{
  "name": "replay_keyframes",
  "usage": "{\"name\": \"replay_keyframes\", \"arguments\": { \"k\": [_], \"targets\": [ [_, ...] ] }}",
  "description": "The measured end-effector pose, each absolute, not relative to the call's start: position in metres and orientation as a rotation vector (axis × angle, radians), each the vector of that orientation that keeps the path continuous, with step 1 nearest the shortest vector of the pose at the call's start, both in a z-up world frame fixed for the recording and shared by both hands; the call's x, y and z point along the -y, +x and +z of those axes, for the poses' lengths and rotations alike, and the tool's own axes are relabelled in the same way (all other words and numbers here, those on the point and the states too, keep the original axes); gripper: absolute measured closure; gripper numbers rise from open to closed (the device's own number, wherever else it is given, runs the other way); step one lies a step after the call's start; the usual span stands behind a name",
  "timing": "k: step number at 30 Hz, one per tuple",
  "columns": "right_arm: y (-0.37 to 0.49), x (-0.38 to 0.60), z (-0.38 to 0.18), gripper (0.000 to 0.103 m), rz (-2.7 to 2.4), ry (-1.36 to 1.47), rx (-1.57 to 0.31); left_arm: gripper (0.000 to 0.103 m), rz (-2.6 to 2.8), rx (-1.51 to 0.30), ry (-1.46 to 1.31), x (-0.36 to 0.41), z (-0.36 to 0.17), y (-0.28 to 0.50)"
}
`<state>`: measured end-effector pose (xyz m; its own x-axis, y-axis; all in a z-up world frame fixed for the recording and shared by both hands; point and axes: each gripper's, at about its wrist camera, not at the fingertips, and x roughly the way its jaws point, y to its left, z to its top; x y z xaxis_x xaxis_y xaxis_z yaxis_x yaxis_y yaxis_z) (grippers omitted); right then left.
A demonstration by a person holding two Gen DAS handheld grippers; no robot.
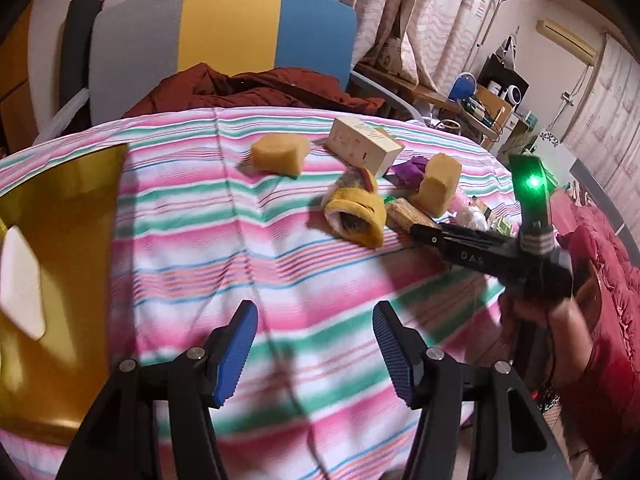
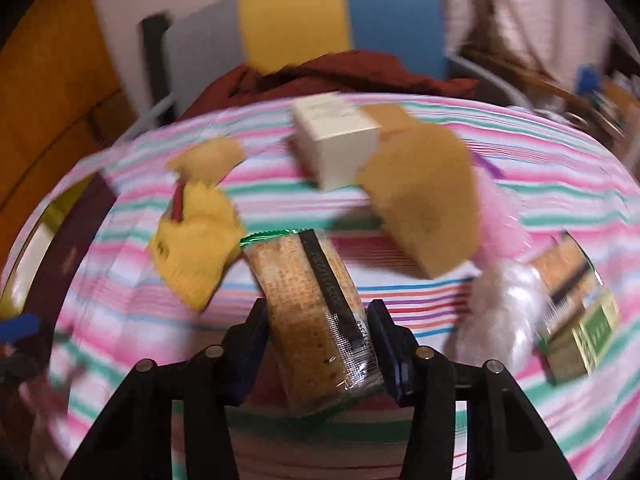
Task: Organize objects
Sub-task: 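Grasp the yellow knitted sock bundle with the left tool while the right tool holds the crackers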
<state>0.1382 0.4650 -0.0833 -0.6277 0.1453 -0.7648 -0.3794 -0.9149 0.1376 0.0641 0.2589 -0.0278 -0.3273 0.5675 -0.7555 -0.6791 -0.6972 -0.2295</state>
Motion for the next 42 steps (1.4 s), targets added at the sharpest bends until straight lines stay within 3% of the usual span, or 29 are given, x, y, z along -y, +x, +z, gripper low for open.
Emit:
{"name": "replay_keyframes", "arguments": {
  "k": [8, 13, 22, 32, 42],
  "targets": [
    [0.144, -0.463, -0.087, 0.053, 2.508, -0.972, -0.509, 0.041, 2.033, -0.201, -1.129, -0.319, -0.038, 0.033],
    [0.147, -0.474, -0.094, 0.052, 2.483, -0.919, -0.632, 0.041, 1.985, -0.126, -1.111, -0.350, -0.044, 0.014],
    [0.144, -0.470, -0.097, 0.051, 2.487, -0.903, -0.613, 0.041, 1.996, -0.219, -1.115, -0.382, -0.071, -0.002],
    [0.146, -0.467, -0.098, 0.051, 2.481, -0.895, -0.572, 0.058, 1.963, -0.234, -0.993, -0.379, -0.079, 0.006],
    [0.149, -0.460, -0.094, 0.053, 2.504, -0.865, -0.528, 0.061, 1.958, -0.211, -0.971, -0.373, -0.082, 0.012]
  ]
}}
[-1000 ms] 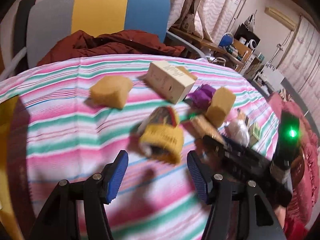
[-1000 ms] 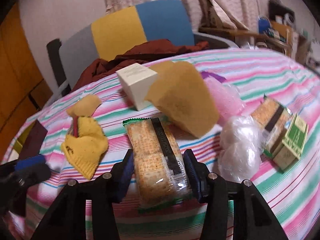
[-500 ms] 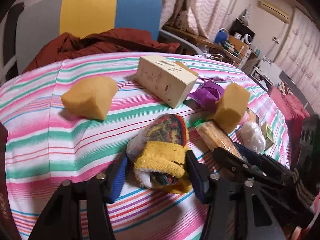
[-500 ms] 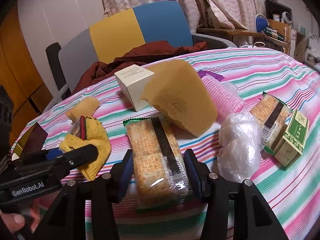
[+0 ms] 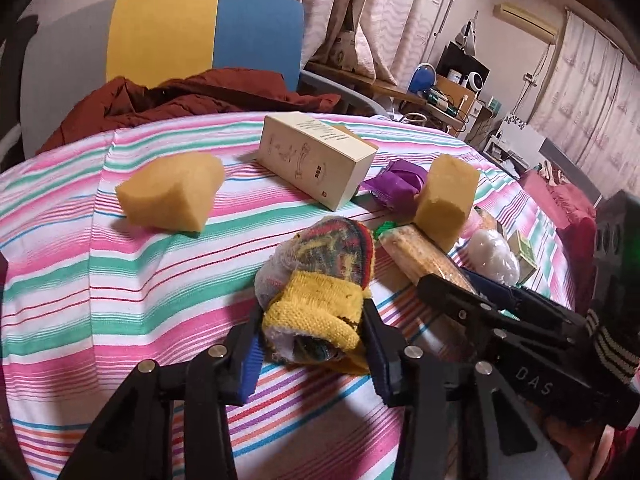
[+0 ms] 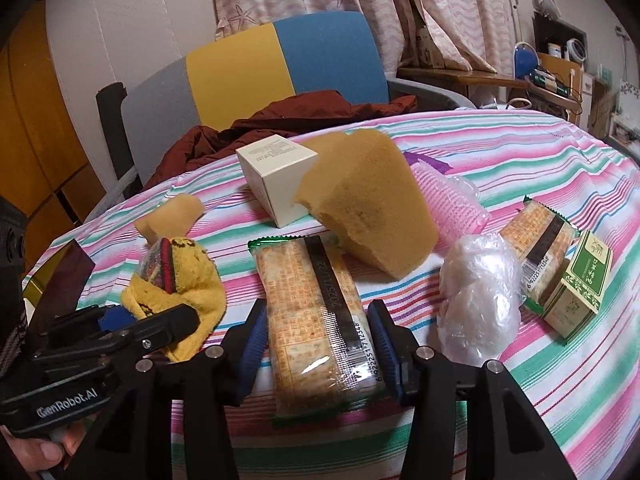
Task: Organize objects
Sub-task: 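Grasp the yellow knitted sock bundle with the left tool while the right tool holds the crackers, then carry the sock bundle and cracker package over the gold tin with both tools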
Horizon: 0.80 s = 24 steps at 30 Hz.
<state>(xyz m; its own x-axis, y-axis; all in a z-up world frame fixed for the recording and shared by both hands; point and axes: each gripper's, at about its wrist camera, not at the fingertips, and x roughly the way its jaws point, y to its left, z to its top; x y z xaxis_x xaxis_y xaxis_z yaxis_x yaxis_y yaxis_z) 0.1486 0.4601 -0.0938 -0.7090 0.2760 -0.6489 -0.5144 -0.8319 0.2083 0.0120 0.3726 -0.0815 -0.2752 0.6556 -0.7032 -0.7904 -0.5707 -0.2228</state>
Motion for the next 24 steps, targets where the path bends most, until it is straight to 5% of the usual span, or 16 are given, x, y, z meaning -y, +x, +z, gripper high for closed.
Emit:
{"name": "replay_keyframes", "arguments": {
  "k": [24],
  "targets": [
    [0.155, -0.402, -0.083, 0.053, 2.616, -0.870, -0.570, 0.067, 2.120, -0.012, -0.922, -0.283, -0.075, 0.031]
  ]
}}
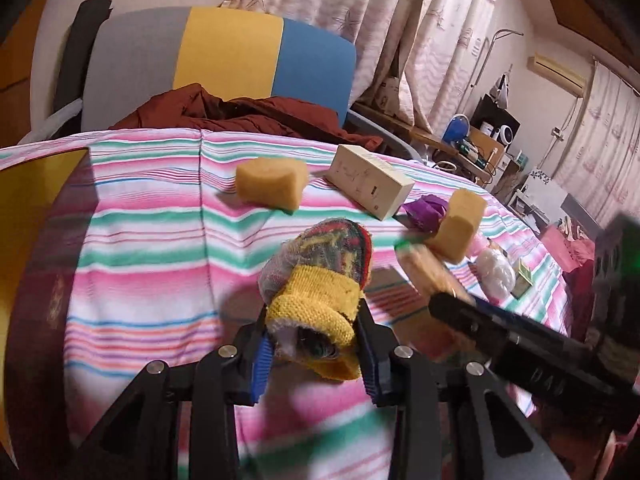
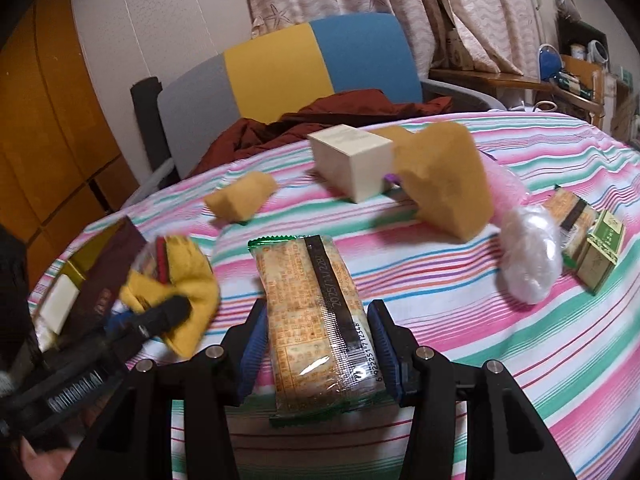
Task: Organize objects
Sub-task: 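Carry the sock bundle and cracker package over the gold tin with both tools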
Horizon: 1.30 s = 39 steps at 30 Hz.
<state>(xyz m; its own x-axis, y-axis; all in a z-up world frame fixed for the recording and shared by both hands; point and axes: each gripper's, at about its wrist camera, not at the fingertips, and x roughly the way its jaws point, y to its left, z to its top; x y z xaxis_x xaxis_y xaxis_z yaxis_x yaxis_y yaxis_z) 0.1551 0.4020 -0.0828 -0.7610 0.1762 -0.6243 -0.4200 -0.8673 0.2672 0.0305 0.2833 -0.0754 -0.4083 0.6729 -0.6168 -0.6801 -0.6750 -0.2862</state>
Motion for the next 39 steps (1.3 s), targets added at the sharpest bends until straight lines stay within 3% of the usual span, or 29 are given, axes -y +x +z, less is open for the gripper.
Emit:
{"name": "replay_keyframes", "arguments": {
  "k": [17, 28, 39],
  "targets": [
    [0.138, -0.325, -0.061, 0.053, 2.781, -0.955, -0.649, 0.067, 2.198, 0.128, -0.820, -0.175, -0.027, 0.075],
    [0.111, -0.234, -0.016, 0.053, 3.059, -0.987, -0.564, 0.067, 2.438, 0.273, -0.809, -0.080, -0.009, 0.058],
    [0.075, -0.174, -0.014, 0.052, 3.125, -1.125, -0.566, 0.067, 2.589, 0.380, -0.973, -0.012, -0.028, 0.017]
  ]
}}
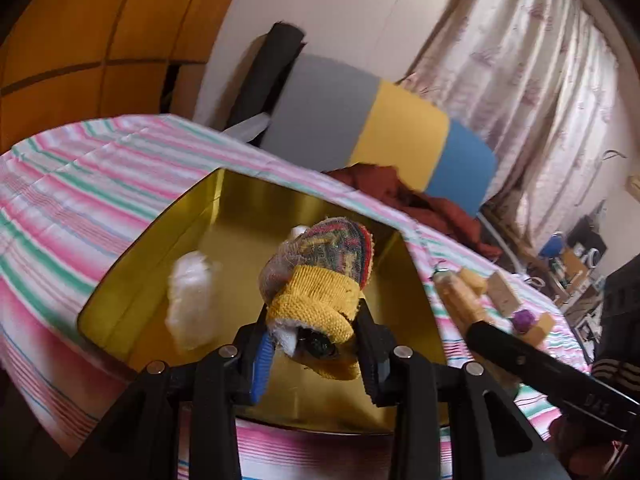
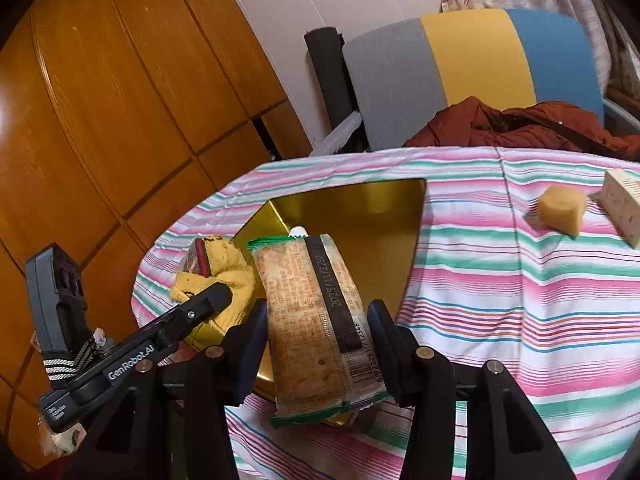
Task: Organize objects
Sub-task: 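Carry the sock bundle and cracker package over the gold tin with both tools, then lower the sock bundle and crackers into the tin and open both tools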
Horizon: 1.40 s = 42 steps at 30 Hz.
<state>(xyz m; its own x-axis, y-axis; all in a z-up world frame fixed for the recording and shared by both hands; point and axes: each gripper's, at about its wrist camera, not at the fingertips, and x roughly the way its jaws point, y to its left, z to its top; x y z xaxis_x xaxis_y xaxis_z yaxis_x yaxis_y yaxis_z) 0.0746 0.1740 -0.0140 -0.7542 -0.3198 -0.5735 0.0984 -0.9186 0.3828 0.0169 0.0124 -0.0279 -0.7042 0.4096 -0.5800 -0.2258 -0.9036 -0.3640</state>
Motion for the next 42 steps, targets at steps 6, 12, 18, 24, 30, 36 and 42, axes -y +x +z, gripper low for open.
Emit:
{"name": "replay_keyframes", "arguments": {
  "k": [6, 12, 18, 24, 30, 36, 42],
  "targets": [
    [0.059, -0.169, -0.029, 0.048, -2.680, 1.042, 0.525, 0.067, 2.591, 0.359, -1.084, -0.005, -0.048, 0.005],
    [0.067, -0.171, -0.023, 0.029, -2.682, 0.968, 0.537, 0.067, 2.584, 0.345, -1.104, -0.005, -0.052, 0.002],
    [0.077, -0.175, -0.020, 0.029, -2.682, 0.932, 0.545, 0.066, 2.594, 0.337, -1.123, -0.008, -0.053, -0.002],
    [0.082, -0.180, -0.022, 0.029, -2.681, 0.926, 0.565, 0.058, 2.653, 0.265, -1.144, -0.016, -0.048, -0.001],
    [0.085, -0.186, -0.024, 0.029, -2.687, 0.926, 0.588, 0.057, 2.677, 0.279, -1.104, -0.015, -0.039, 0.001],
    [0.089, -0.194, -0.024, 0.029, -2.701, 0.925, 0.613, 0.056, 2.724, 0.341, -1.079, -0.009, -0.032, 0.006],
    [0.091, -0.204, -0.028, 0.027, -2.711, 0.939, 0.657, 0.055, 2.699, 0.393, -1.098, -0.009, -0.031, 0.008]
  ]
}}
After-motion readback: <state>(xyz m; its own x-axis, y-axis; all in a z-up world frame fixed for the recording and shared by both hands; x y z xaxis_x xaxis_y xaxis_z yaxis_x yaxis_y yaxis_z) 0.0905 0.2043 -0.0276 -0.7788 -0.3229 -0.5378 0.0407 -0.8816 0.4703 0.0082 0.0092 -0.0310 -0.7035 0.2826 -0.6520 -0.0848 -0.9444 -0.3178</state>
